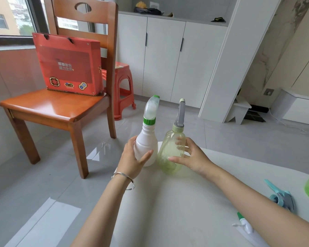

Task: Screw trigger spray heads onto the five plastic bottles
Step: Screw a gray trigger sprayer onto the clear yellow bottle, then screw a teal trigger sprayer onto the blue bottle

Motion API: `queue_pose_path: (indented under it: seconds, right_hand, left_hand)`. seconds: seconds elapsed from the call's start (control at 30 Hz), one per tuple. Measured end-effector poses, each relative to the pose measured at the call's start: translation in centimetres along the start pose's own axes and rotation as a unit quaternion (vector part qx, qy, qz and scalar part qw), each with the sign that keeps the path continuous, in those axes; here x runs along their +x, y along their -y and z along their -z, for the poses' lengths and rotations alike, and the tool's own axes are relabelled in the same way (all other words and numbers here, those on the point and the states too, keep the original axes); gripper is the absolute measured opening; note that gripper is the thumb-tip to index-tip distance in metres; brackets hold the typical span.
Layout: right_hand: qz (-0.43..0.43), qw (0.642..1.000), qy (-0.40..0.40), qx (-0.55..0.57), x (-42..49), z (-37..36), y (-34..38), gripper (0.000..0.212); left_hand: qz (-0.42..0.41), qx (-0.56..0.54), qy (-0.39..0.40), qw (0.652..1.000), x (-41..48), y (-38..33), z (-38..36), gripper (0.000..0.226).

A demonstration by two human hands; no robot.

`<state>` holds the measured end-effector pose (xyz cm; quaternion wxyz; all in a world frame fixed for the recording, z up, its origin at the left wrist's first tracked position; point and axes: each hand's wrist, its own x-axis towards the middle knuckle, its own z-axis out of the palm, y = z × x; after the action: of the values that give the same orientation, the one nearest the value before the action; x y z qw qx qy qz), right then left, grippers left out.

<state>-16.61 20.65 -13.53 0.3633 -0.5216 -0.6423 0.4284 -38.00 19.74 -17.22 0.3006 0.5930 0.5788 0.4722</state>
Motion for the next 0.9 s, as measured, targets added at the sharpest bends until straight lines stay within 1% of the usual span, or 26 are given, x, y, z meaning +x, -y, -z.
queue_pose_path:
  seconds: [0.17, 0.3, 0.5, 0.67, 0.8, 0.9]
  right_hand:
    - [0.012, 1.0, -0.003, -0.019, -0.1, -0.2, 0.0, 0.07]
    - [0.027, 0.999, -0.013, -0.014, -0.6, -0.2, 0.5, 0.076]
    - [0.043, 0.997, -0.05, -0.029, -3.5, 1.8, 1.8, 0.078]
    - [0.069, 0.995, -0.044, -0.065, -8.6, 5.9, 3.1, 0.072]
    - [0.094, 0.988, -0.062, -0.102, -13.0, 10.9, 4.6, 0.068]
    - [0.104, 0.984, -0.095, -0.113, -16.2, 15.2, 5.5, 0.072]
  left_hand:
    - [0.02, -0.003, -0.004, 1.0, -0.2, 0.1, -0.2, 0.069]
    - [0.06, 0.008, -0.002, 0.998, -0.8, -0.3, 0.0, 0.088]
    - [0.051, 0.037, -0.036, 0.997, -2.8, -2.9, 0.2, 0.099]
    - [0.025, 0.053, -0.102, 0.993, -6.6, -6.4, -0.7, 0.101]
    - [-0.022, 0.055, -0.107, 0.992, -9.7, -9.8, -2.3, 0.095]
    - [-0.067, 0.058, -0.105, 0.991, -11.7, -12.8, -4.7, 0.091]
